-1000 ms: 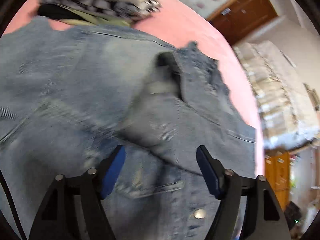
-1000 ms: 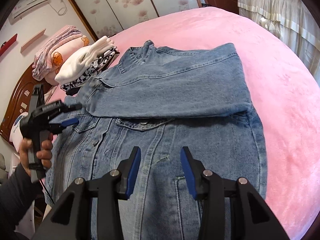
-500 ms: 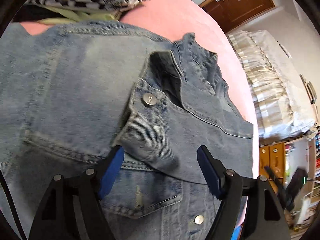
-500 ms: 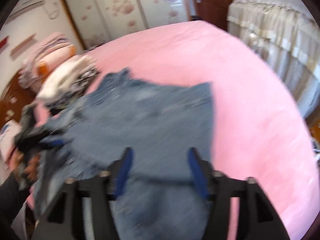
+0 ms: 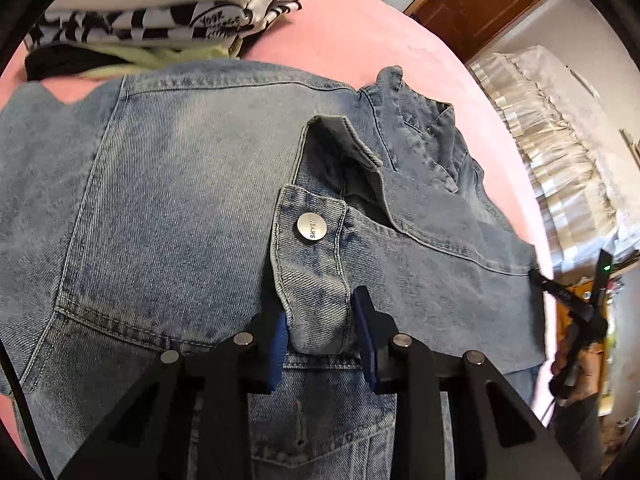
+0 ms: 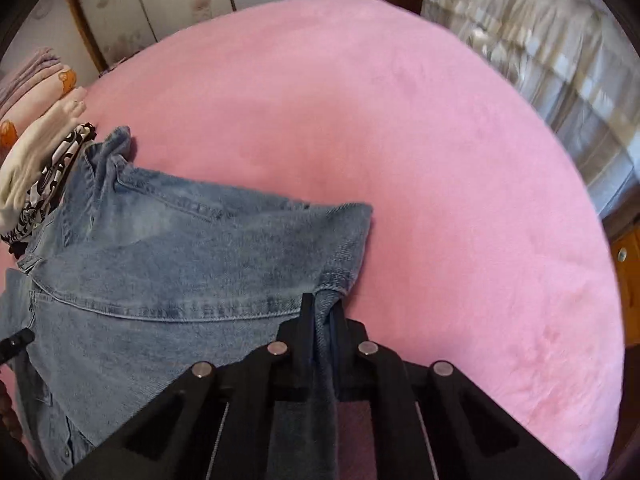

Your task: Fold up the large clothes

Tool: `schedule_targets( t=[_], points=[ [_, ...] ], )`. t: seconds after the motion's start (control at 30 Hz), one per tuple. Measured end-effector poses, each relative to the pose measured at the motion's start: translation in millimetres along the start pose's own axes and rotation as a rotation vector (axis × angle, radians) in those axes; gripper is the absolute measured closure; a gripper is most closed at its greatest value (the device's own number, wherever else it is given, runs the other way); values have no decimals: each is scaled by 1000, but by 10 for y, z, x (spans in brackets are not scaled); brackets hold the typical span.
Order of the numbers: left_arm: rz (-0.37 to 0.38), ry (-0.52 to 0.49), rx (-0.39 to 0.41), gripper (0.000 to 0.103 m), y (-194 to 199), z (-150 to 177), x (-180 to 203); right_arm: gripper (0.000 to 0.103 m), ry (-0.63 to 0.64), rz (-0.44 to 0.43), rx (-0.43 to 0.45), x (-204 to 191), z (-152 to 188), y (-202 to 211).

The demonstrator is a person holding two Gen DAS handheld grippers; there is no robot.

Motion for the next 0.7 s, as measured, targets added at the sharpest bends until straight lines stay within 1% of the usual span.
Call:
schedule_targets(
  t=[0.03, 0.1, 0.13, 0.17, 0.23, 0.27, 0.3, 0.33, 0.37, 0.43, 0.47, 0.53, 0.57, 0.6, 0.63, 0.67, 0.7],
  points=[
    [-16, -7, -9, 74, -16, 32, 1, 98, -4, -6, 13, 18, -9, 5],
    [-35, -18, -18, 73, -58, 68, -2, 98, -7, 8, -9, 96, 35, -145],
    [-34, -19, -19, 73, -49, 71, -7, 98, -6, 19, -20, 133, 74, -214],
    [-26, -10, -26, 69, -30, 69, -16, 95, -13, 14, -17, 152, 93, -211],
    [-1, 6, -45, 58, 7, 73, -29, 84, -59, -6, -24, 206, 95, -112],
    [16, 9, -50, 48, 35, 79, -28, 79, -83, -21, -37, 243, 104, -37],
    [31, 11, -45, 43, 82, 90, -25, 77, -101, -54, -50, 252, 145, 56],
    [33, 3, -36, 42, 132, 103, -17, 71, -112, -92, -54, 260, 209, 189],
    [28, -5, -35, 39, 153, 113, -7, 62, -113, -114, -53, 274, 273, 294],
    [18, -27, -31, 39, 182, 160, 9, 52, -96, -136, -46, 302, 474, 525],
    [13, -35, -25, 39, 180, 179, 13, 50, -79, -135, -41, 311, 583, 615],
    [1, -35, -10, 39, 177, 206, 16, 50, -46, -114, -42, 326, 826, 719],
    [-2, -33, -3, 40, 165, 202, 25, 50, -38, -103, -45, 335, 889, 724],
    [-9, -29, 1, 54, 149, 200, 35, 50, -25, -77, -51, 332, 973, 698],
    [-28, -27, -7, 65, 128, 197, 36, 55, -13, -48, -59, 341, 1023, 629],
    [-37, -30, -18, 70, 118, 194, 49, 86, -1, -22, -74, 348, 1085, 563],
    [-42, -32, -9, 71, 130, 176, 68, 89, 6, -29, -103, 323, 1134, 487]
  ],
)
Point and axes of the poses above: each gripper's, at about its wrist camera, not at the fingertips, and y roughly against the way its jaws point, x to its right, z to its underside, the point moved 5 cm from there along -y, roughly the way its jaws point, and after that the axes turned 15 degrees about -y, right-handed, at the moved point
